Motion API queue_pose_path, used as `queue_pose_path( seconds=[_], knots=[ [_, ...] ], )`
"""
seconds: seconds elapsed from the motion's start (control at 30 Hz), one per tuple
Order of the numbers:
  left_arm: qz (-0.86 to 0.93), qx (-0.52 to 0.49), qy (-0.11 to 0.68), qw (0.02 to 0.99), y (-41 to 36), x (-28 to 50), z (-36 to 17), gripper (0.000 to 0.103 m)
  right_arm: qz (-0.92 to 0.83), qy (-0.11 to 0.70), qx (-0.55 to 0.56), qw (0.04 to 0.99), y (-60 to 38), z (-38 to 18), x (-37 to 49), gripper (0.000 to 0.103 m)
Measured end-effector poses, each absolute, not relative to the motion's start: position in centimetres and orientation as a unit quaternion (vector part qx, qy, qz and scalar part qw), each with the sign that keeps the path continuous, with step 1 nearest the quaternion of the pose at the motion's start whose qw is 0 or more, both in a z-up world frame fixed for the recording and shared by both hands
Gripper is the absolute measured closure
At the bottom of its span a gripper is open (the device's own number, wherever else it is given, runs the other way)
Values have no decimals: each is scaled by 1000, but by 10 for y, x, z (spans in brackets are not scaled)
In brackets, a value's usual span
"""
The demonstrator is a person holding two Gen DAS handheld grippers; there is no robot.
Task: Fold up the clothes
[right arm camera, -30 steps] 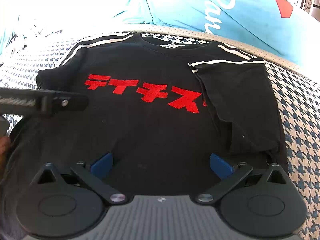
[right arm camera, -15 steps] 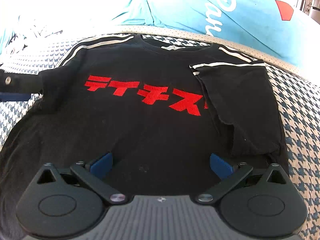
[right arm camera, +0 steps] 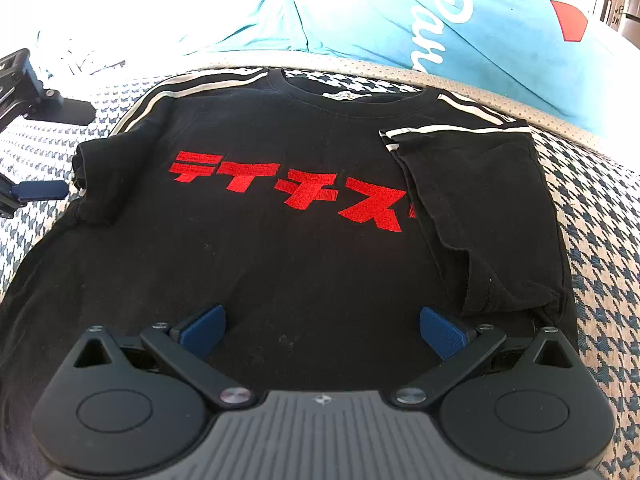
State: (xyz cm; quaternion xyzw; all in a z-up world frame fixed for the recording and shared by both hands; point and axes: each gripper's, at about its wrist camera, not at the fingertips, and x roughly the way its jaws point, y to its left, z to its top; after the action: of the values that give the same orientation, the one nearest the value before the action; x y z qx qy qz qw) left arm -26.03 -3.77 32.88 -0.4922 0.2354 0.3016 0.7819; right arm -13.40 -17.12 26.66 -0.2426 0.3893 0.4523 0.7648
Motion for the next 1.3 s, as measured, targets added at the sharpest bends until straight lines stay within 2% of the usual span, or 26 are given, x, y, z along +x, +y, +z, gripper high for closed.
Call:
queue_pose_path(
  seconds=[0.4, 0.5, 0.6, 0.67, 0.7, 0.77, 0.93, 1.13, 1.3],
  knots=[
    [296, -539, 217, 758, -38, -249, 318, 0, 452, 389, -242, 766, -171, 267, -133, 0],
    [306, -544, 205, 754, -36, -248, 319, 3, 452, 388, -242, 766, -171, 266, -133, 0],
    [318, -541, 200, 752, -34, -246, 319, 18, 452, 388, -242, 766, -170, 266, -133, 0],
    [327, -539, 197, 751, -33, -245, 319, 33, 452, 388, -242, 766, -170, 266, -133, 0],
    [330, -538, 195, 751, -32, -247, 319, 35, 452, 388, -242, 766, -170, 266, -134, 0],
    [337, -529, 196, 754, -31, -245, 320, 48, 453, 388, -242, 765, -170, 266, -133, 0],
    [367, -502, 201, 757, -28, -242, 326, 68, 452, 390, -242, 765, -170, 266, -134, 0],
    [406, -451, 212, 766, -21, -239, 336, 81, 453, 391, -241, 764, -171, 266, -135, 0],
    [402, -407, 205, 794, -16, -232, 352, 82, 454, 389, -240, 765, -172, 264, -135, 0]
  ],
)
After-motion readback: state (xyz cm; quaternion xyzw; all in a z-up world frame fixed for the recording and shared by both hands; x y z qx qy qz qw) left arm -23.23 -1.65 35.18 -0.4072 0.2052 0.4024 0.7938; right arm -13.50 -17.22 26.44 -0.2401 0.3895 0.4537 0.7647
